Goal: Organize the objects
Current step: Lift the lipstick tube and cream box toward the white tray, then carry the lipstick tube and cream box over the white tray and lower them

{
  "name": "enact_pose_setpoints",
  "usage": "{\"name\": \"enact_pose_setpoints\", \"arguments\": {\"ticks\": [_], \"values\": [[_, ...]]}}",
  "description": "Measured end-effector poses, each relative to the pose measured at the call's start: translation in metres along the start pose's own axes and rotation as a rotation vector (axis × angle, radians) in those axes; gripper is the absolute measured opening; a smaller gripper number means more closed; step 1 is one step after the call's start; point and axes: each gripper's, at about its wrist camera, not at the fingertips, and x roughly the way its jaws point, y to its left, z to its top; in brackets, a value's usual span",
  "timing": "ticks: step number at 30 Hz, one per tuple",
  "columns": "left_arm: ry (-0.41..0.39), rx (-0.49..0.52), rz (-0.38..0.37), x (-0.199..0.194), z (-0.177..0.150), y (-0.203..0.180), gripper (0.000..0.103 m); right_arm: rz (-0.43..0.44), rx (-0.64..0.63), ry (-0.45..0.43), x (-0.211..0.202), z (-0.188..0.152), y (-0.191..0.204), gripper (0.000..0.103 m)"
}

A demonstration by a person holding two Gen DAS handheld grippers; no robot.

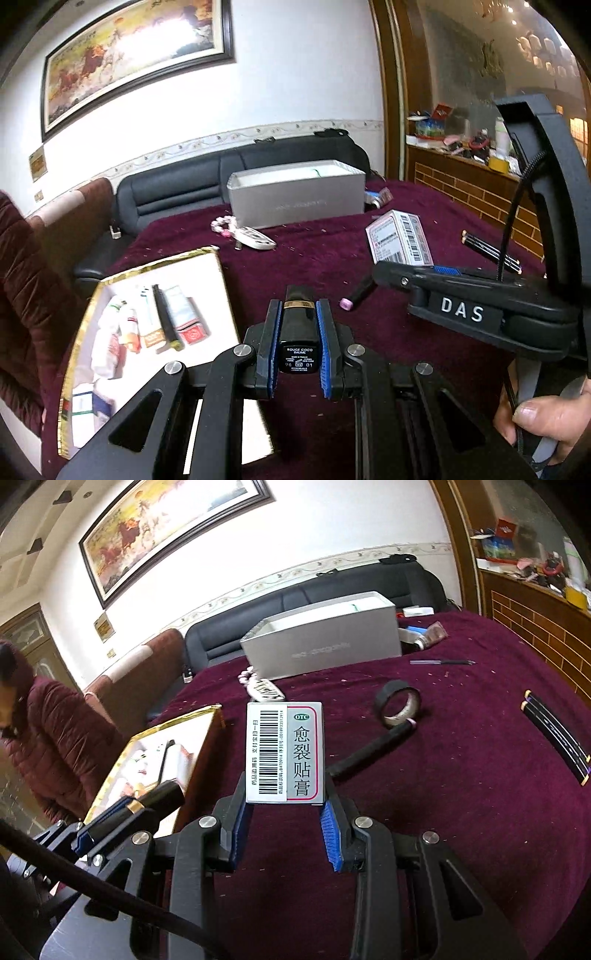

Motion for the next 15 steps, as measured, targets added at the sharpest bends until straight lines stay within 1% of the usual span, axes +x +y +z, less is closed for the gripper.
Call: {"name": "enact_pose_setpoints", "arguments": {"ticks": [7,15], "values": [[-0.015,-0.053,0.053,-0.010,-0.007,0.038,0.014,0.035,-0.057,0.014,0.000,-0.006,0.041,0.032],[0.005,-0.134,0.088,-0.005,-0.018,0.082,0.014,0.063,-0.129,0.063,0.016,-0.020,0.083,0.032]]}}
